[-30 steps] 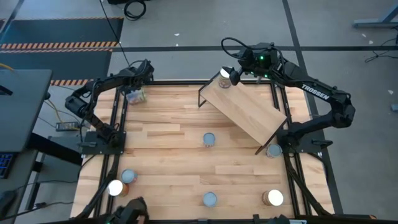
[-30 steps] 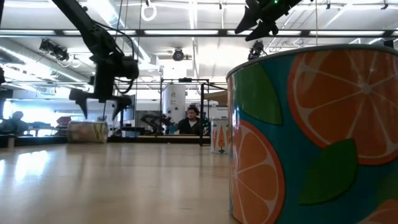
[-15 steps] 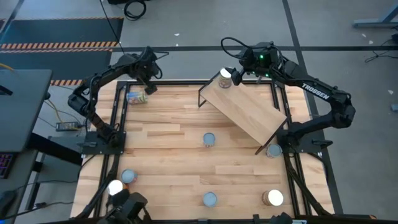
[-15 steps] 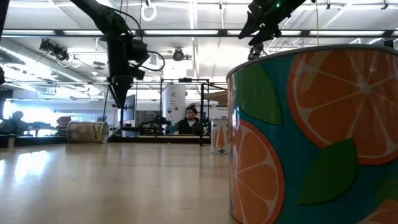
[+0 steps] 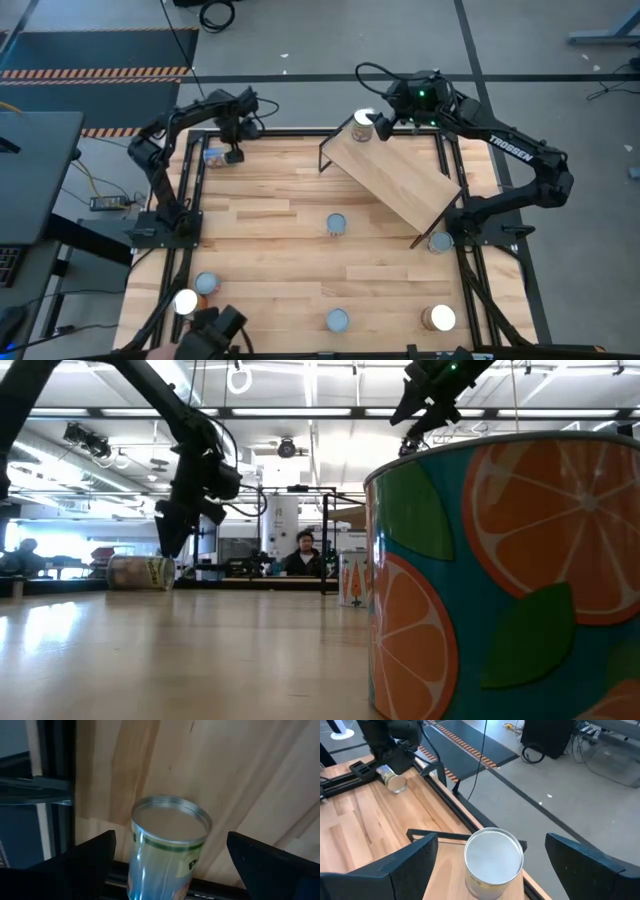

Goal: Pick and place cans onto a shelf
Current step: Put the canned peaches can on the shelf

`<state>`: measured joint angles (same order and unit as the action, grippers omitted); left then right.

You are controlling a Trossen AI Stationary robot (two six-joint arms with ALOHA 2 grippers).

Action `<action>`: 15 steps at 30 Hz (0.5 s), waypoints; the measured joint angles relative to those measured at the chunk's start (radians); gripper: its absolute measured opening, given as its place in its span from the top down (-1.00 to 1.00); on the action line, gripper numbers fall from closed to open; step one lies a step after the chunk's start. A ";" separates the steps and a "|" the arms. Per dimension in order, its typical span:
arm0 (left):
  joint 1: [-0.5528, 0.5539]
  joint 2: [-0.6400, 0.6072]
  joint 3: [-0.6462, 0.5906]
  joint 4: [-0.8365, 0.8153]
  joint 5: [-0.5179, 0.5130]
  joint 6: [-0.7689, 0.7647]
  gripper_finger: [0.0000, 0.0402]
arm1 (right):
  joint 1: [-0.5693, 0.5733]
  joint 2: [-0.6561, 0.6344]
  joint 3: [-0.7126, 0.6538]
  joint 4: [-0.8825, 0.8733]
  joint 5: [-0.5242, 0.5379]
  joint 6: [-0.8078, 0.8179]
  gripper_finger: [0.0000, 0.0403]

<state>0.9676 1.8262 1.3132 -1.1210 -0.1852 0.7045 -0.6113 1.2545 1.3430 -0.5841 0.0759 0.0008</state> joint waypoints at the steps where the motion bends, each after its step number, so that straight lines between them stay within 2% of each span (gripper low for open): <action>1: 0.000 0.007 0.000 0.000 -0.008 -0.004 -0.93 | 0.000 0.000 0.000 -0.003 0.000 0.000 -0.87; 10: -0.023 0.088 0.000 -0.039 -0.033 0.044 -0.93 | 0.000 0.000 0.000 -0.010 0.000 -0.013 -0.87; 15: -0.037 0.135 0.000 -0.028 -0.096 0.046 -0.93 | 0.000 0.000 0.000 -0.010 0.000 -0.026 -0.87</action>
<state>0.9311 1.9612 1.3132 -1.1490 -0.2807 0.7506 -0.6113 1.2545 1.3431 -0.5945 0.0764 -0.0255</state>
